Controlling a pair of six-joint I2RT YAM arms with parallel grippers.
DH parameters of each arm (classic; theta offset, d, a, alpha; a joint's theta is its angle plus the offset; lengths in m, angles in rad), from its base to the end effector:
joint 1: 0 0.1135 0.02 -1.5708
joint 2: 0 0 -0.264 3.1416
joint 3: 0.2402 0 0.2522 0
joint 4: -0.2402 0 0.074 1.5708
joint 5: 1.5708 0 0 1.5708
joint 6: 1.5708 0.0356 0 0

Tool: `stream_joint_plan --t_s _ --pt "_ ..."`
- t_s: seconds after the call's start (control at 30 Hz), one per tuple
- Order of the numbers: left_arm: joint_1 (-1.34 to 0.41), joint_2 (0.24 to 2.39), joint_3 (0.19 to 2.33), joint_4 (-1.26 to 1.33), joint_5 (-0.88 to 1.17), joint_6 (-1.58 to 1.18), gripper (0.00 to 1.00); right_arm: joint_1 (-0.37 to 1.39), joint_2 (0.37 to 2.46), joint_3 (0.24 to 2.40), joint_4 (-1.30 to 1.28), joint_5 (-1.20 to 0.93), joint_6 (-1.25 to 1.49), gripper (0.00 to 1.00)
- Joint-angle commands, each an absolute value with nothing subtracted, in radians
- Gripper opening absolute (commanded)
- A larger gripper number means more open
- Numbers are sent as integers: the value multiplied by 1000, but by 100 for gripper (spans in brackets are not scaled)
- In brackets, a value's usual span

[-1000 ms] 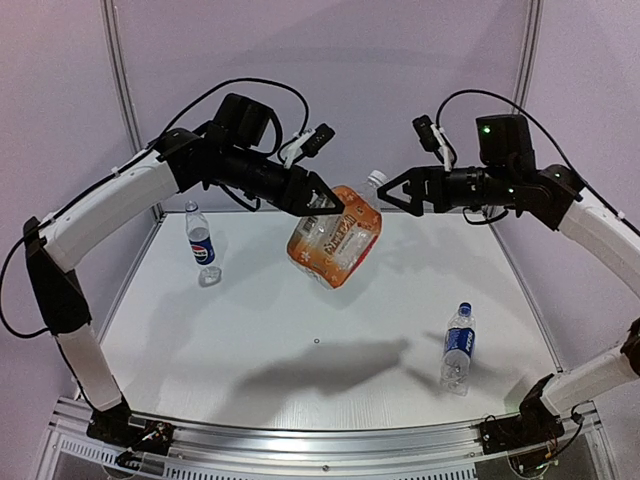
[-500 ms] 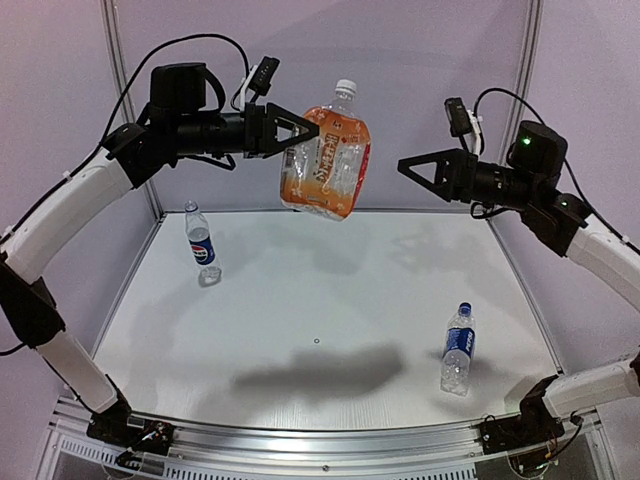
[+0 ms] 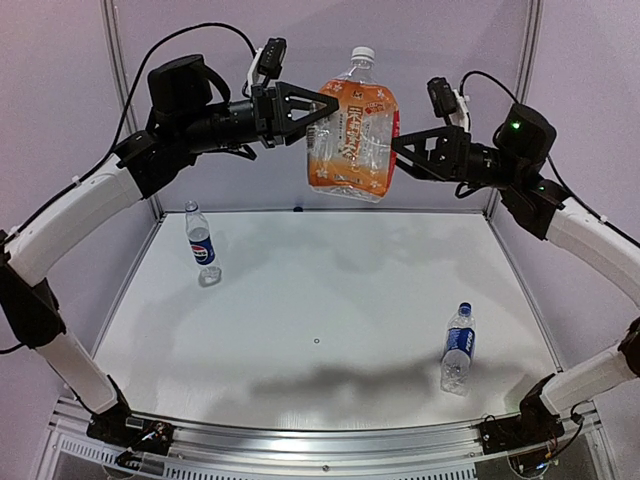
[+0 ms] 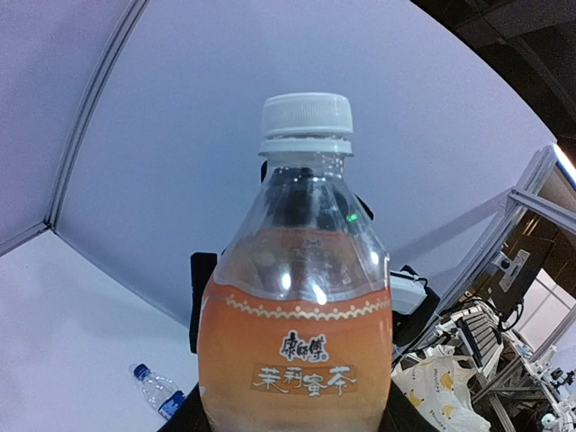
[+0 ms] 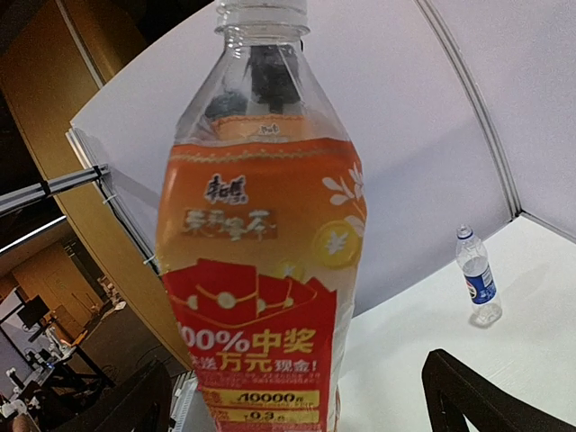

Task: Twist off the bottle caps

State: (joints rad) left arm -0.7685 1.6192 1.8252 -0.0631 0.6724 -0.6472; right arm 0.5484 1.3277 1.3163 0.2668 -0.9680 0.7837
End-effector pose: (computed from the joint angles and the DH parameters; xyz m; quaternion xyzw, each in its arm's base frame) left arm 0.2442 -0.2669 0.5005 0.2863 0.6019 -0.6280 0.4016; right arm 0.2349 0.1779 0.4507 -0.3022 0.5806 0.6565 0.3750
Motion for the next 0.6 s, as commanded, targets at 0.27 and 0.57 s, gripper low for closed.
stream_joint_plan --t_s 0.27,0.57 --pt "-809 1669 1827 -14 561 -669 26 604 1397 1355 301 -932 804 90" --pt "-824 1683 1812 -20 529 -658 32 619 1421 1367 295 -928 800 57"
